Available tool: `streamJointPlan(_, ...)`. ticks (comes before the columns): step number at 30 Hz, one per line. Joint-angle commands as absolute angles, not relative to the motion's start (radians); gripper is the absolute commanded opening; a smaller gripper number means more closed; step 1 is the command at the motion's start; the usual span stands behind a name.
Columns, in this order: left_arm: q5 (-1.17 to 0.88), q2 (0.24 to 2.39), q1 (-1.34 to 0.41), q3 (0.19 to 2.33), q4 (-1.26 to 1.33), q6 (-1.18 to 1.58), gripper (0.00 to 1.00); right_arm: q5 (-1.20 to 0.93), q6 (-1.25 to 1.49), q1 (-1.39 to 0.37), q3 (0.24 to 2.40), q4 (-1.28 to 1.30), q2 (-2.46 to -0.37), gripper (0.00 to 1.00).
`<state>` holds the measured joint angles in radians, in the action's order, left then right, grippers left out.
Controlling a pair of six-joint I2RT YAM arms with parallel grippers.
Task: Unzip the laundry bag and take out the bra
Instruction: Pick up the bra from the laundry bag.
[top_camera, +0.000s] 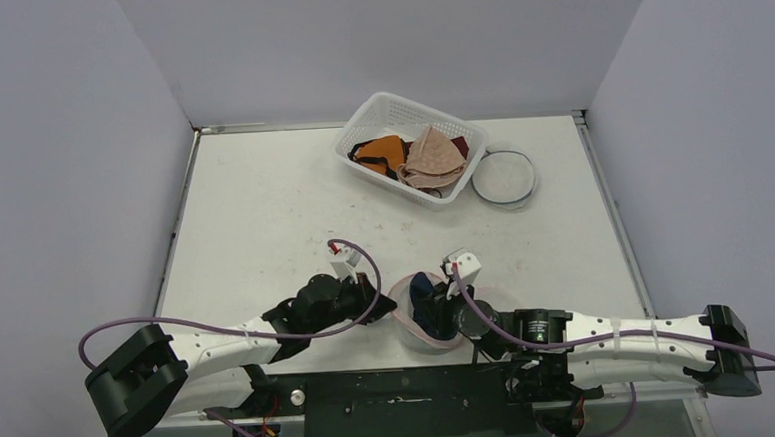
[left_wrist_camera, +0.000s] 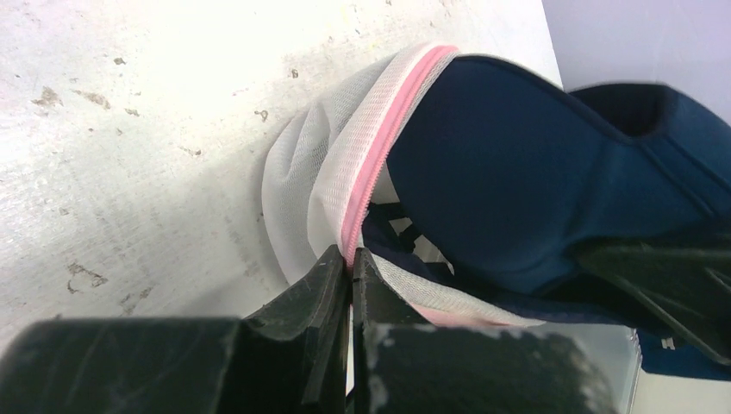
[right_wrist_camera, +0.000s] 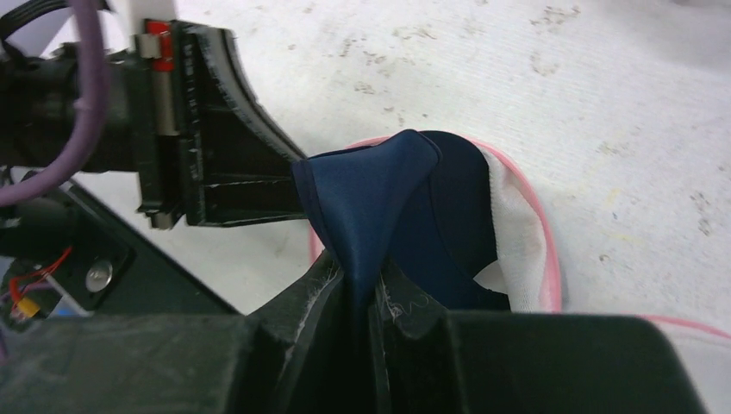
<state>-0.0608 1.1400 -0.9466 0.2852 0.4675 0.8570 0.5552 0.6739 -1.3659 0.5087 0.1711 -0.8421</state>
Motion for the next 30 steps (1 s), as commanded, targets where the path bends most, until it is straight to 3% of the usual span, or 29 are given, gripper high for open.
streamJointPlan(1, -0.027, 1.125, -0.938, 0.347, 0.462, 0.850, 0.00, 0.401, 0.567, -1.346, 0.511, 0.078, -0.799, 0.05)
streamJointPlan(14, 0.019, 1.152, -0.937, 0.353, 0.461, 0.850, 0.00, 0.201, 0.504, -1.294, 0.596, -0.018, -0.738, 0.05)
streamJointPlan(30, 0.094, 1.059, -0.933, 0.316, 0.386, 0.864, 0.00, 0.383, 0.292, -1.197, 0.977, 0.157, -0.794, 0.05)
